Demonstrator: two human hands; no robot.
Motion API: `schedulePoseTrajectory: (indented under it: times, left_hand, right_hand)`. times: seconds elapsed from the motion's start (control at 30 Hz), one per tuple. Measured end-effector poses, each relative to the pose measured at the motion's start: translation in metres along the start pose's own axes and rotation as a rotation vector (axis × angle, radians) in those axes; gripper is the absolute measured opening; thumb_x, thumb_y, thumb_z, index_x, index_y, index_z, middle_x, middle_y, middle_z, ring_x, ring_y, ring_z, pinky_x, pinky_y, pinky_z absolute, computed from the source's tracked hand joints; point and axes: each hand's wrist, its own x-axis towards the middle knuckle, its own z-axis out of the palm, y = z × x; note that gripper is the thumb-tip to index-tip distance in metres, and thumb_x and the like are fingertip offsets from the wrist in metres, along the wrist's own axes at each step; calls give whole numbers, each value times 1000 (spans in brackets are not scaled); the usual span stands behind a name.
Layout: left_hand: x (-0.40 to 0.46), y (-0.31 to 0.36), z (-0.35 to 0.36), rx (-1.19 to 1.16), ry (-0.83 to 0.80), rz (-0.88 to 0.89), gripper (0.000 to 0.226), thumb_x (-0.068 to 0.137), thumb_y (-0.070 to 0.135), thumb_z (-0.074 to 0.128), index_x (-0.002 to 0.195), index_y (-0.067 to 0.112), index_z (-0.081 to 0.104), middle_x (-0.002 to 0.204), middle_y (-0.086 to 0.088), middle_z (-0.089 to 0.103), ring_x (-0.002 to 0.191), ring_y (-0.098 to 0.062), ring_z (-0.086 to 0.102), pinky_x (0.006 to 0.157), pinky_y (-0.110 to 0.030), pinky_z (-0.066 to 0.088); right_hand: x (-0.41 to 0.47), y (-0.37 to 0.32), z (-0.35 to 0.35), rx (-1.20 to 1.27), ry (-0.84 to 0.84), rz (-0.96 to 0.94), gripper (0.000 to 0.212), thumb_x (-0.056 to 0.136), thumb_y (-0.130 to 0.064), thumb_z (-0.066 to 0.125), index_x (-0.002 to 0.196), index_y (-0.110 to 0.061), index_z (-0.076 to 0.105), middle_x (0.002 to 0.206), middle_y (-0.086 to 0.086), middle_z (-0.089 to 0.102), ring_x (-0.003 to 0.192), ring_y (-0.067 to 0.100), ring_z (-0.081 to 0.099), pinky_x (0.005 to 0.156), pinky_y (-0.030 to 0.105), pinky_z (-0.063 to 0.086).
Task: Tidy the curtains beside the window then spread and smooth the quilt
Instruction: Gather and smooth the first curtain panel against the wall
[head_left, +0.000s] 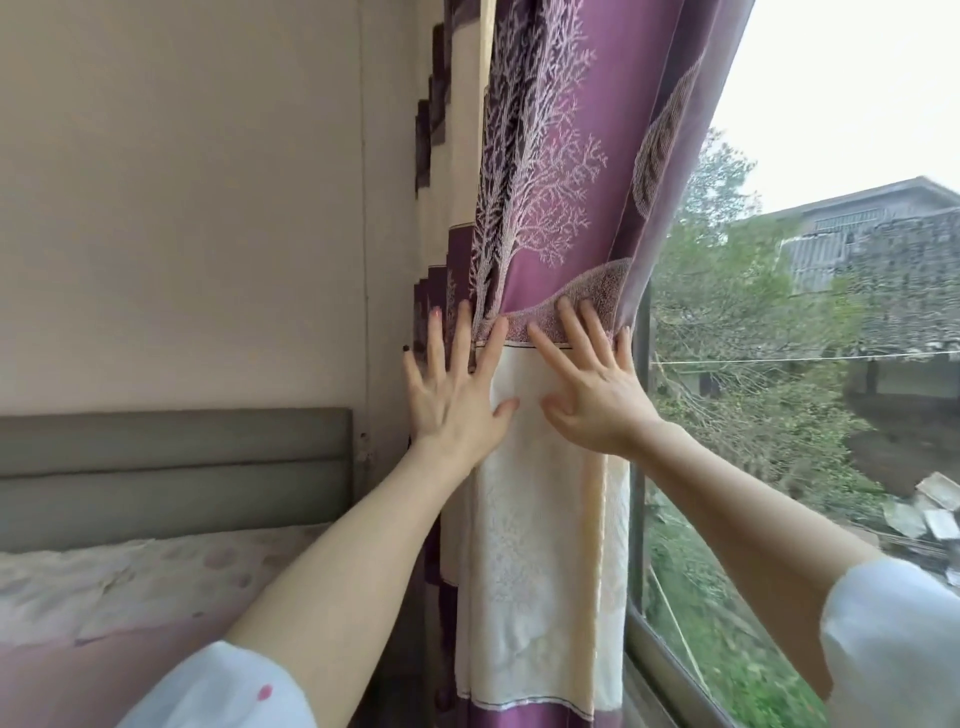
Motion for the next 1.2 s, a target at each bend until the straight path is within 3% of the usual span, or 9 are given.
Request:
schedulePoseTrajectory:
  times: [0.17, 0.53, 0.9, 1.2]
  left_hand:
    - [36, -28, 59, 28, -12, -21, 94, 83, 62, 47, 144, 33, -19, 157, -9, -17, 142, -35, -17, 111, -60, 9]
    - [105, -100, 201, 64, 71, -8, 93, 83, 61, 47, 147, 27, -11, 157, -11, -13, 144, -34, -12, 112, -60, 12]
    - [207, -204, 346, -6, 14, 56, 87, 85, 62, 41, 147, 31, -12, 157, -6, -17, 143, -33, -16, 112, -59, 11]
    - [270, -244, 461, -95, -26, 69, 86, 87, 58, 43, 146, 31, -13, 156, -3, -20, 143, -33, -14, 111, -56, 15]
  right_hand:
    - [55, 12, 65, 64, 7, -38, 83, 82, -30, 49, 146, -36, -3, 156, 3, -19, 133, 13, -33, 113, 59, -8]
    - [163, 23, 212, 133, 48, -78, 86, 80, -29, 51, 145, -36, -5, 147, -9, -26, 135, 14, -31, 111, 59, -6]
    - [296, 21, 358, 88, 63, -18, 83, 81, -31, 51, 147, -31, 0, 156, 4, -16, 139, 18, -25, 110, 59, -6]
    - [370, 42, 467, 10, -4, 20, 87, 85, -40, 49, 141, -34, -18, 146, -3, -33, 133, 19, -36, 109, 55, -13]
